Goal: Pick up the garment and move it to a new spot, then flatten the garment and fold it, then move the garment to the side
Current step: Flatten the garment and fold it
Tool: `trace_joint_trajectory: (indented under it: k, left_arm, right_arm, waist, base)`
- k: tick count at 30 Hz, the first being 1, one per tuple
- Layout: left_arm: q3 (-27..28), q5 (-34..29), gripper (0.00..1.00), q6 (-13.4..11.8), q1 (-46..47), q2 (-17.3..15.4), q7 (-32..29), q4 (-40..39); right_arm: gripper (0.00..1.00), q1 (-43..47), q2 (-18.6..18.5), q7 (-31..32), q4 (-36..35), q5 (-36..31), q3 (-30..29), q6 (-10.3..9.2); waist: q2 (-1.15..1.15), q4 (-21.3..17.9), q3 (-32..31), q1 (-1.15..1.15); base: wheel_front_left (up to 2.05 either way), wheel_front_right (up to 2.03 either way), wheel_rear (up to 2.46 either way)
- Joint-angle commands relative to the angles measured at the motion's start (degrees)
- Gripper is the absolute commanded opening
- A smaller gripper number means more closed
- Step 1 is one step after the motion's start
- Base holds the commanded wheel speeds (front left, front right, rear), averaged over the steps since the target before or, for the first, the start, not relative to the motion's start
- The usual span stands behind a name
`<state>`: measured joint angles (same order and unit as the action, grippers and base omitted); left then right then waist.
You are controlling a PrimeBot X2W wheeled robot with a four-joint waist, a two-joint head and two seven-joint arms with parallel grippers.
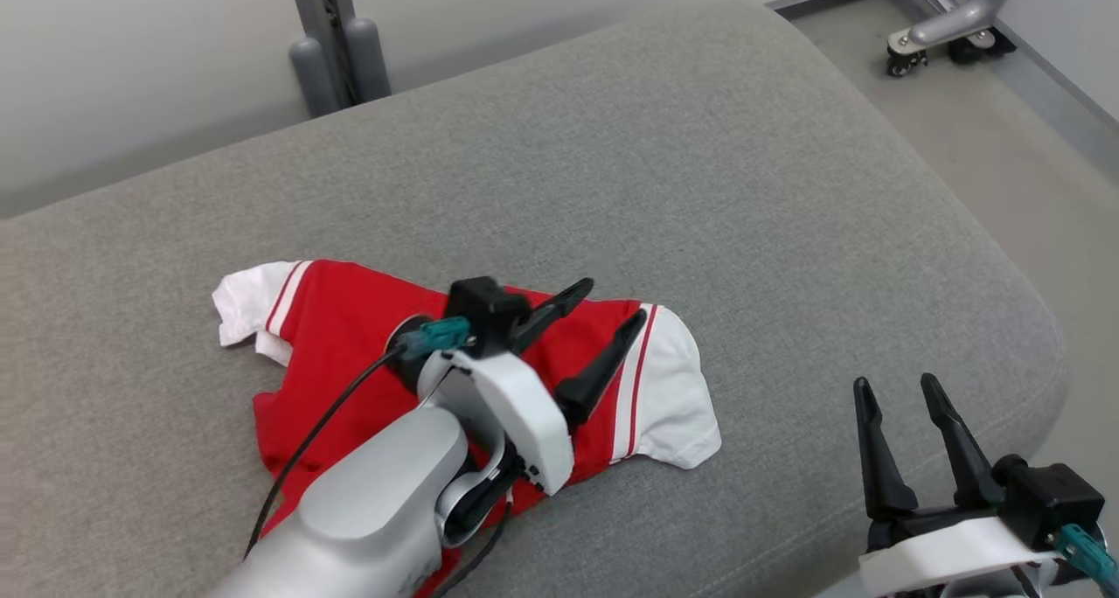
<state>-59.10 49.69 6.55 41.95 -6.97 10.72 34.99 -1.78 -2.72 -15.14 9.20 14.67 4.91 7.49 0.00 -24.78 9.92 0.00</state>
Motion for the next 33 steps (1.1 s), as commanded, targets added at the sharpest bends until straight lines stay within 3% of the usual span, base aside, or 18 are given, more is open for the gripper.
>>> trace_joint_trajectory:
  k: [1,2,9,13,17,26,33]
  left_arm:
    - [2.1,1.5,1.0,-2.8,-3.2,-2.0,1.3,-3.0]
    - [2.1,1.5,1.0,-2.8,-3.2,-2.0,1.3,-3.0]
    - [9.7,6.0,1.0,-18.3,-22.4,-11.5,3.6,-21.6]
    - [12.7,9.1,1.0,-23.7,-34.8,-15.0,4.1,-31.0]
    - [13.7,11.1,1.0,-27.4,-43.4,-16.6,3.7,-35.6]
    - [15.6,16.0,1.0,-31.8,-50.1,-18.4,1.2,-35.6]
    - [17.3,20.4,1.0,-27.3,-48.9,-14.8,0.5,-28.7]
  right_arm:
    - [1.0,0.8,-0.3,0.0,-0.2,-0.2,-0.5,0.01]
    - [1.0,0.8,-0.3,0.0,-0.2,-0.2,-0.5,0.01]
    - [1.0,3.7,-0.3,0.0,-0.5,-1.6,-1.9,0.01]
    - [1.0,4.8,-0.3,0.0,-0.7,-2.4,-2.0,0.01]
    - [1.0,5.3,-0.3,0.0,-1.1,-3.0,-2.2,0.01]
    - [1.0,5.7,-0.3,0.0,-1.0,-3.9,-1.7,0.01]
    - [1.0,5.2,-0.3,0.0,-1.1,-4.0,-1.5,0.01]
  waist:
    - [0.0,1.7,-2.0,0.0]
    - [0.0,1.7,-2.0,0.0]
    - [0.0,5.2,-6.2,0.0]
    - [0.0,7.0,-8.1,0.0]
    - [0.0,8.6,-8.9,0.0]
    - [0.0,10.6,-9.5,0.0]
    - [0.0,10.8,-8.8,0.0]
  base:
    - [0.0,0.0,0.0]
    - [0.0,0.0,0.0]
    - [0.0,0.0,0.0]
    - [0.0,0.0,0.0]
    - [0.0,0.0,0.0]
    - [0.0,0.0,0.0]
    - [0.0,0.0,0.0]
